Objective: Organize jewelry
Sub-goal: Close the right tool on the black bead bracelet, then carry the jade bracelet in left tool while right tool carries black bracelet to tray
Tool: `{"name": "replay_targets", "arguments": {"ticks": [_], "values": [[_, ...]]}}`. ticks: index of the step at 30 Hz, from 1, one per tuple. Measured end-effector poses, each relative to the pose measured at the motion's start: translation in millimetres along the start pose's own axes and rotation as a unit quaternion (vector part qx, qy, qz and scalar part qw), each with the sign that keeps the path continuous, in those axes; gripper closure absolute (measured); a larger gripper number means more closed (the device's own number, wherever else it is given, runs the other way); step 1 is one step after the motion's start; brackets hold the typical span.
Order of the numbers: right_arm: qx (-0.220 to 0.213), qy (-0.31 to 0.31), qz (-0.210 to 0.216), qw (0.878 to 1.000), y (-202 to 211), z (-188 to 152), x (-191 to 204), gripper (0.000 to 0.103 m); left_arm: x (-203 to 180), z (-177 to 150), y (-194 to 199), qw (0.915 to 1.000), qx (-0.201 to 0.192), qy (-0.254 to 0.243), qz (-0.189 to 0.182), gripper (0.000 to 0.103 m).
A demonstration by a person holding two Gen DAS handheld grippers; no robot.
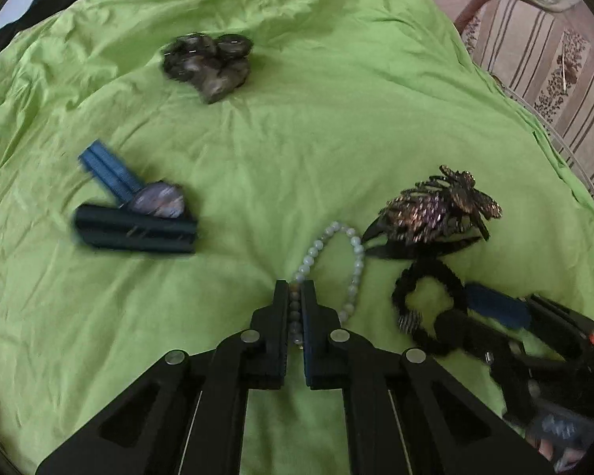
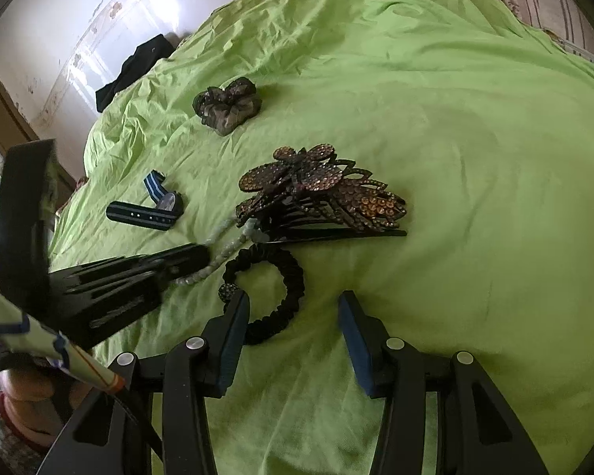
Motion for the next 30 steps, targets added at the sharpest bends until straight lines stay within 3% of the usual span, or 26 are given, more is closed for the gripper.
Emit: {"name": "replay_targets", "arguments": {"ticks": [2,6,11,17,24,30], "values": [[0.002,0.004,-0.004,1.000,-1,0,1,0.056,10,-11,14,1.0000,-0.003,0.003,0.000,0.098],[0.001,0.001,0.002,1.000,0,0,0,0.084,26,-43,50,0.9998,-0.005,0.016,0.003,0.098],[-0.002,0.011,0.008,1.000,2,-1,4,0.093,44,-84,71,0.9994,0.002,0.024,0.024,0.098],[-0.037,0.023,-0.016,0.999,28,-5,19,0.095,54,-98,102,0.9982,-0.025,0.052,0.018,0.098],[-0.053,0.016,-0.006,0.998,66,-23,48,0.095,61,-107,175,0.9945,-0.093,0.048,0.009,0.098],[-0.054,0.040,0.008,0.998,94,-27,82,0.095,92,-116,234,0.9875,-0.138,0.076,0.004,0.098]]}}
Point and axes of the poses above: each gripper's, at about its wrist camera, not at the fingertips, and y roughly against the way its jaws point, x to its left, z to its top, the point moved 2 cm from there along -y, roughly the way its jaws point, and after that the axes turned 13 degrees about y, right-handed, at the moved point
